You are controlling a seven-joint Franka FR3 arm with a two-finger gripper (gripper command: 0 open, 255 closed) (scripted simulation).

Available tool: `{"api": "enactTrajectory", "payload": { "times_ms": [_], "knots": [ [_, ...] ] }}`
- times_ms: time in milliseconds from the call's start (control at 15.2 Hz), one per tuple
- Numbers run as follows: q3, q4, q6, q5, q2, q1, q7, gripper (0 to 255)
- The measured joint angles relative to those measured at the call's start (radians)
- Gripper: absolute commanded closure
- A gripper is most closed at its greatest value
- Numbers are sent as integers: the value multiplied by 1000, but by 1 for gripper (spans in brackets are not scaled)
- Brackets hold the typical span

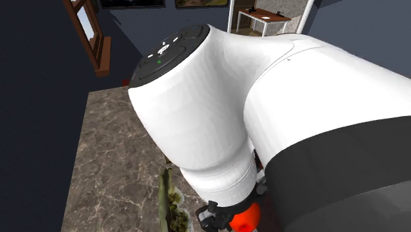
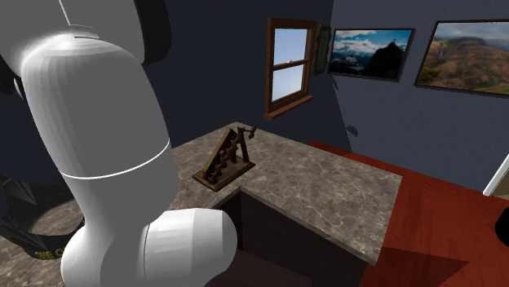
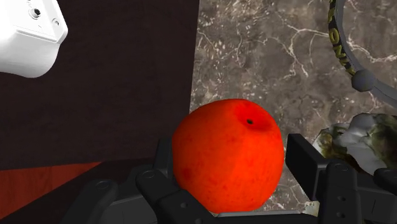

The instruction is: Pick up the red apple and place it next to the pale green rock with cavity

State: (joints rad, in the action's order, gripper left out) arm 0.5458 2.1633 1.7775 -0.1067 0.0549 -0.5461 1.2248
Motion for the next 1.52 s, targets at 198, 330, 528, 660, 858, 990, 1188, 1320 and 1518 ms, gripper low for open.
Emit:
{"api": "enactTrajectory", "payload": {
  "times_ms": [198, 330, 528, 660, 858, 990, 1188, 1320, 1518],
  "knots": [
    [2, 21, 37, 8, -19, 0, 4, 255],
    [4, 41, 68, 11, -30, -2, 7, 255],
    [5, 56, 108, 24, -59, -3, 14, 255],
    [7, 69, 134, 30, -74, -4, 20, 255],
    [8, 85, 174, 42, -101, -7, 30, 255],
    [6, 93, 201, 54, -123, -7, 35, 255],
    [7, 113, 243, 66, -148, -11, 45, 255],
    [4, 119, 268, 78, -170, -12, 51, 255],
    [1, 125, 304, 98, -205, -15, 63, 255]
  ]
}}
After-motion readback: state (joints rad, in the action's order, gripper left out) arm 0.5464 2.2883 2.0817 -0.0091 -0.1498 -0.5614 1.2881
